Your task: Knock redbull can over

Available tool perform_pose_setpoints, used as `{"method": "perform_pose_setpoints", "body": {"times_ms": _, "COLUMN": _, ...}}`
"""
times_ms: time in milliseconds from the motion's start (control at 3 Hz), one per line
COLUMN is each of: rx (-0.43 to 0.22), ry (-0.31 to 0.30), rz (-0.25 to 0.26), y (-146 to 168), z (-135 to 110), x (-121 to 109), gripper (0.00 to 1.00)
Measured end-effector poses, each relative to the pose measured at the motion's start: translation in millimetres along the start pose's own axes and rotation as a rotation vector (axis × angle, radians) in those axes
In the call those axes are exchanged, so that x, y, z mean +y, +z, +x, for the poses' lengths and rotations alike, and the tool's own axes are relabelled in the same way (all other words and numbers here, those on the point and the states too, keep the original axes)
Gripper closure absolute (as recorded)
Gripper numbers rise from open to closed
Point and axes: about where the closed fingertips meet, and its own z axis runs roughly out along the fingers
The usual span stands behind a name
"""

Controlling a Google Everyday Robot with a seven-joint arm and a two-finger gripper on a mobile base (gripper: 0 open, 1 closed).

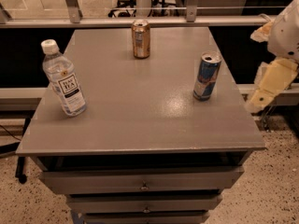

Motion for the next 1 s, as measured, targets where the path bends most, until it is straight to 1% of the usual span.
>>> {"method": "perform_pose_setpoints", "body": {"times_ms": 333, "rx": -0.088, "ry": 0.057, "rz": 0.018, "y": 22.6, "z": -5.6, "x": -24.4, "gripper": 0.00}}
{"method": "perform_pose_setpoints", "body": {"times_ms": 667, "rx": -0.227, "ry": 0.159, "rz": -0.019, "y": 54.9, "z": -10.3, "x": -38.2, "gripper": 0.00}}
{"method": "perform_pose_setpoints", "body": {"times_ms": 1000, "rx": -0.352, "ry": 0.220, "rz": -0.087, "y": 69.4, "z": -24.0, "x": -32.9, "gripper": 0.00}}
